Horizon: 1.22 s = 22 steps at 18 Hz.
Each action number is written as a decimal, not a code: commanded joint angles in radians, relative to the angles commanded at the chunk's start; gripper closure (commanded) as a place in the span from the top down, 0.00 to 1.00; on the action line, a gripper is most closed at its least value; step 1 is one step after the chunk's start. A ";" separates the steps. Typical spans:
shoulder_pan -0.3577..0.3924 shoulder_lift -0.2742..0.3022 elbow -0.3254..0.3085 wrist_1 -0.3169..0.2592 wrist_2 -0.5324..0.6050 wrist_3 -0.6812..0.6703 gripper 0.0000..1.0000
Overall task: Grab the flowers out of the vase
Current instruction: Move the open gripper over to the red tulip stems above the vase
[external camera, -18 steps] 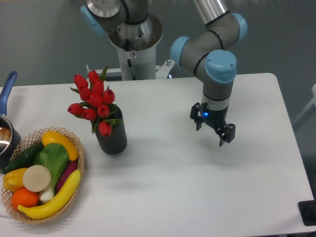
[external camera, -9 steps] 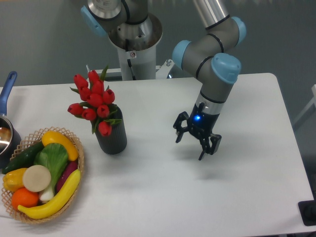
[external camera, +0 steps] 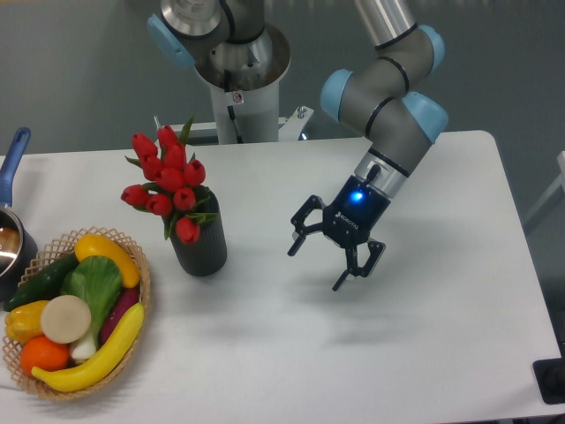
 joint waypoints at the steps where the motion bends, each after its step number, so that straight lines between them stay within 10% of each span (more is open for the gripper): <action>1: 0.014 0.028 -0.032 0.000 -0.023 -0.002 1.00; 10: 0.012 0.308 -0.252 -0.002 -0.101 -0.086 1.00; 22: -0.023 0.399 -0.379 -0.002 -0.098 -0.072 1.00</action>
